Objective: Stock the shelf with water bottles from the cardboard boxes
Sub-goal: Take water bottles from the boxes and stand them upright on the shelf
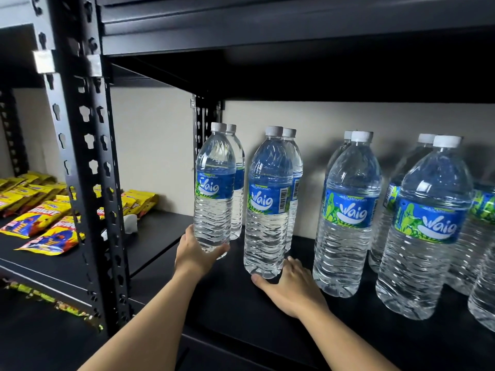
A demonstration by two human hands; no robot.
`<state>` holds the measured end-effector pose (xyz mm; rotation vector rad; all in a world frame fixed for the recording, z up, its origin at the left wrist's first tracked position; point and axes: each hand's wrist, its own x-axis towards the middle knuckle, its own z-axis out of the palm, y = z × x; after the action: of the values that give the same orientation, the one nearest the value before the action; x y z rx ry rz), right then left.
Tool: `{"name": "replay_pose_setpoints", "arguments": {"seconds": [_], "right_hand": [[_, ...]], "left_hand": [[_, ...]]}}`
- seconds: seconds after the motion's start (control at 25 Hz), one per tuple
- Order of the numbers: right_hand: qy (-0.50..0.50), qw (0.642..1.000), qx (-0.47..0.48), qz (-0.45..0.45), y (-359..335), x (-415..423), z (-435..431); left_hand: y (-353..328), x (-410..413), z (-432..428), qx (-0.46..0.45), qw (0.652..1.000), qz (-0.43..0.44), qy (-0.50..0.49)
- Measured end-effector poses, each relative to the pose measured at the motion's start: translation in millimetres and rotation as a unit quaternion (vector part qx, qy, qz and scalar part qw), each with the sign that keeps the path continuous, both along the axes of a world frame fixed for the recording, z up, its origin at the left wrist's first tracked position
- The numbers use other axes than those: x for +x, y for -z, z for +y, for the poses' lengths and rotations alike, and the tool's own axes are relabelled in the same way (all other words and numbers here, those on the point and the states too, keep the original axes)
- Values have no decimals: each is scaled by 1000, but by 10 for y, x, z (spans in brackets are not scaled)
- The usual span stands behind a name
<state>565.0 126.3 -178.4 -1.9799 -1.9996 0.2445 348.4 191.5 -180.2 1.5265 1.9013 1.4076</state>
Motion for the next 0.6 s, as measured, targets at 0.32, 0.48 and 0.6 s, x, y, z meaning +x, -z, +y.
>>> {"name": "replay_pose_setpoints", "arguments": {"seconds": [0.32,0.48,0.6], "right_hand": [[1,1000,6,-1,16,-2,16],[0,1000,5,1,17,-4,19],[-1,1000,7,2,16,-7,20]], "left_hand": [[18,11,0,-10,999,30,-8],[23,19,9,-8,999,31,-15],[45,13,23,-9,999,30,-17]]}}
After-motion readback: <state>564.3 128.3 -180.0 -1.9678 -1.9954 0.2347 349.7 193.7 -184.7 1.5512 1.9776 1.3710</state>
